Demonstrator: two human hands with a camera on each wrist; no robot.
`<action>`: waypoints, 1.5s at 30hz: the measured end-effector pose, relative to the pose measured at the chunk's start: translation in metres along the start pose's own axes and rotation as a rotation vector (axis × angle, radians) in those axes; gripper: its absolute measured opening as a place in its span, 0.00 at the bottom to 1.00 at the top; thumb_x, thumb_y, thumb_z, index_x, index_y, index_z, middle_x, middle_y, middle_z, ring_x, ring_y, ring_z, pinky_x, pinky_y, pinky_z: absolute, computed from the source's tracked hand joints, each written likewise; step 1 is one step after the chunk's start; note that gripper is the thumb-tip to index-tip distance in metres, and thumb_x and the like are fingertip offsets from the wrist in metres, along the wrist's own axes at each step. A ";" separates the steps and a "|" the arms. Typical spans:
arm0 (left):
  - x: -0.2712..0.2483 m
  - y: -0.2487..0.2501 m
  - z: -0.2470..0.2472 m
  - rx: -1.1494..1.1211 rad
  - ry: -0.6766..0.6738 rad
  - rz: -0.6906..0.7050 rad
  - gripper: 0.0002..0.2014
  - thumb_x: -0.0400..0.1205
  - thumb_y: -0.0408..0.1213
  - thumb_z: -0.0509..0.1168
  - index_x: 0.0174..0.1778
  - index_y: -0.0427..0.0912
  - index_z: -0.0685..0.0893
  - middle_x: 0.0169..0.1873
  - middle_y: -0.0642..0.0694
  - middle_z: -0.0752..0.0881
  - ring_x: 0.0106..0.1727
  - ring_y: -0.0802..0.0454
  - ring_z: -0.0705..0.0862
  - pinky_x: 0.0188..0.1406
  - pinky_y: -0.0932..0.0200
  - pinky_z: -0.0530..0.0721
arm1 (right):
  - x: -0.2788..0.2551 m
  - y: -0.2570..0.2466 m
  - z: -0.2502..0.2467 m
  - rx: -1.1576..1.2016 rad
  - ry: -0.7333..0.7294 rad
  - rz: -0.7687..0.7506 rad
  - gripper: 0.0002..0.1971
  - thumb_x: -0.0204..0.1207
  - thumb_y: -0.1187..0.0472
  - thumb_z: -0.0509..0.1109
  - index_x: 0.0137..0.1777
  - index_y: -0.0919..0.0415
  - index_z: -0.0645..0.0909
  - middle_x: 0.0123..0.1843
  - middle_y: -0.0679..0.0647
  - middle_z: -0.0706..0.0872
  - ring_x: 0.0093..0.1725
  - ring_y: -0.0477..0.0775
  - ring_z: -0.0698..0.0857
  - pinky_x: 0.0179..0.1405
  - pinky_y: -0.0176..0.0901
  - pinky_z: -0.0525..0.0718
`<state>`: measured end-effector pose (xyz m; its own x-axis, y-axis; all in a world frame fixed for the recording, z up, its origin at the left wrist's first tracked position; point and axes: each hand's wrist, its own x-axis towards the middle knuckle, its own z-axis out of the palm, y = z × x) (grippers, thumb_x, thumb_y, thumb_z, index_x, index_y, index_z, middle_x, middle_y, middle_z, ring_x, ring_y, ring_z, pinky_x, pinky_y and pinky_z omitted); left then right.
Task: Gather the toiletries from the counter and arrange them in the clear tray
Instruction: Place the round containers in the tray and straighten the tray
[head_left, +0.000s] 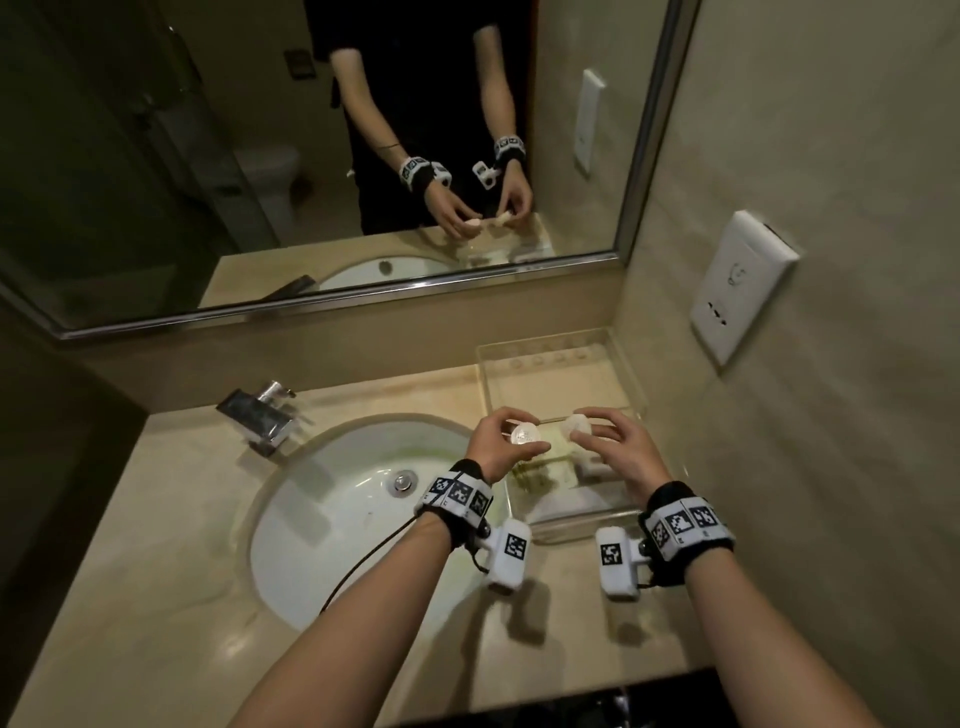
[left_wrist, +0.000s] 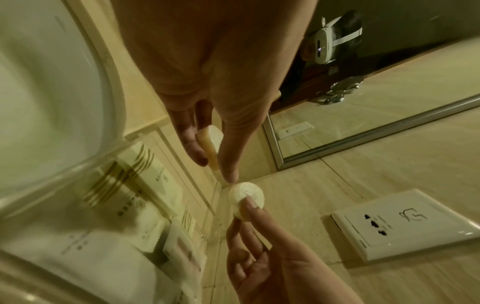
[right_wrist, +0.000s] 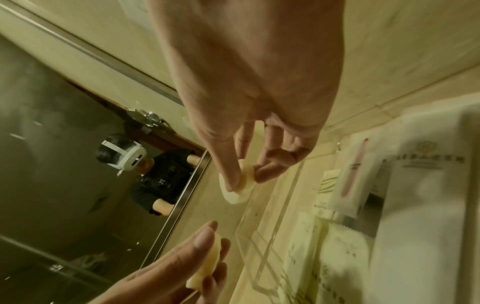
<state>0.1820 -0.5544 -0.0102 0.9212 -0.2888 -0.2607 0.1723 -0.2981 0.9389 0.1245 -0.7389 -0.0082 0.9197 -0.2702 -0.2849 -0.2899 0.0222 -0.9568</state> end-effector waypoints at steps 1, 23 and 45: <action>0.002 0.000 0.007 -0.003 -0.008 -0.014 0.21 0.66 0.29 0.81 0.54 0.35 0.84 0.44 0.44 0.84 0.42 0.50 0.85 0.37 0.59 0.90 | 0.001 0.003 -0.006 0.019 0.019 0.021 0.15 0.70 0.64 0.80 0.56 0.54 0.86 0.57 0.60 0.90 0.59 0.57 0.87 0.46 0.48 0.87; 0.025 -0.023 0.031 0.042 -0.037 -0.127 0.15 0.64 0.34 0.82 0.40 0.52 0.85 0.52 0.39 0.83 0.56 0.39 0.83 0.48 0.46 0.90 | 0.072 0.033 -0.037 -0.740 0.307 0.026 0.08 0.76 0.67 0.72 0.52 0.60 0.78 0.52 0.59 0.84 0.45 0.56 0.83 0.49 0.49 0.86; 0.043 -0.016 0.027 0.067 -0.078 -0.168 0.23 0.68 0.26 0.78 0.59 0.42 0.85 0.49 0.46 0.83 0.50 0.48 0.82 0.55 0.49 0.87 | 0.090 0.051 -0.034 -1.131 0.284 -0.025 0.17 0.72 0.65 0.77 0.58 0.65 0.78 0.59 0.61 0.79 0.48 0.62 0.86 0.50 0.53 0.87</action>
<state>0.2097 -0.5869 -0.0424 0.8512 -0.2987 -0.4315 0.2954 -0.4069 0.8644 0.1837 -0.7949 -0.0808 0.8775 -0.4675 -0.1066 -0.4752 -0.8182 -0.3237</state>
